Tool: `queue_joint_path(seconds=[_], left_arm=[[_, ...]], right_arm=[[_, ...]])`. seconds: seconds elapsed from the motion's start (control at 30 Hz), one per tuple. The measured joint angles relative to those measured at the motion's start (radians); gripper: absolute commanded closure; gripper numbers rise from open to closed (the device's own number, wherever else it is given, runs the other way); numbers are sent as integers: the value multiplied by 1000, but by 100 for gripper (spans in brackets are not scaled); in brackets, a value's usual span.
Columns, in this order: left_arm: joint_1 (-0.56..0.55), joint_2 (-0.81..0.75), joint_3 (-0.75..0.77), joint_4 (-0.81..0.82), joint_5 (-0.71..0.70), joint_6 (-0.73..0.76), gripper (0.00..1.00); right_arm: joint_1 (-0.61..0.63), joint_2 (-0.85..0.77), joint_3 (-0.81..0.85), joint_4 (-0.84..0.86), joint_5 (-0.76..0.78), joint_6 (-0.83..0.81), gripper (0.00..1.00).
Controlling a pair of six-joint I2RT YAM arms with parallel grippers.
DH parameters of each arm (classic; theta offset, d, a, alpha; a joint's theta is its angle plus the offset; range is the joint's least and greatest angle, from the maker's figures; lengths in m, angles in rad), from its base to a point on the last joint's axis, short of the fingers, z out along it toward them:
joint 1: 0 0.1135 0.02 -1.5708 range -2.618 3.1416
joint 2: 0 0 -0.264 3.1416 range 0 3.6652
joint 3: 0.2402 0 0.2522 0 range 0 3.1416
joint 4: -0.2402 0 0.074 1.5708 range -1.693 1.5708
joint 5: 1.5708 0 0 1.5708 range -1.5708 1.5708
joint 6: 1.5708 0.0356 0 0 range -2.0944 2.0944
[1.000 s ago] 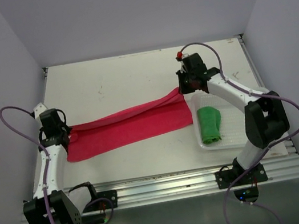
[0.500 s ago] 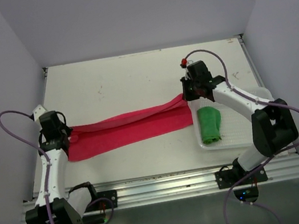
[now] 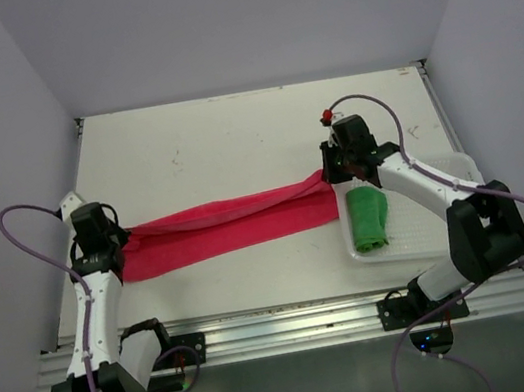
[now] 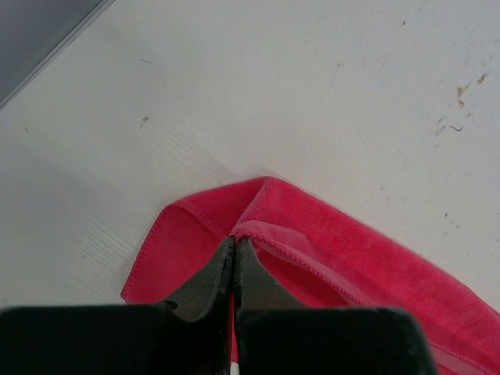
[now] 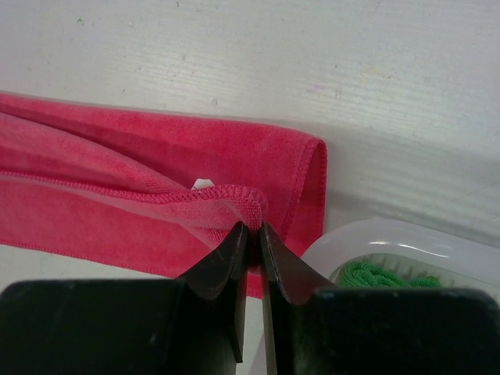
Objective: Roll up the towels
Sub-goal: Fold the towel
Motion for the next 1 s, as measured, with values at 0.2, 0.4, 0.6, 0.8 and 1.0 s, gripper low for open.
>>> queue_joint_path(seconds=[0.2,0.4,0.6,0.8,1.0], left_arm=[[0,-37,-16,-18,11,-7,100],[0,-73,-41,-27,30,-22,92],[0,-107,-47,-33,40,-25,67],[0,-142,-47,-47,40,-31,63],[0,-126,-40,-31,50,-28,59]], right_arm=[[0,-39,-35,12,-10,5,77],[0,-92,-76,31,-38,9,63],[0,-127,-97,34,-51,10,61],[0,-130,-93,19,-29,26,59],[0,-167,-40,-66,106,39,48]])
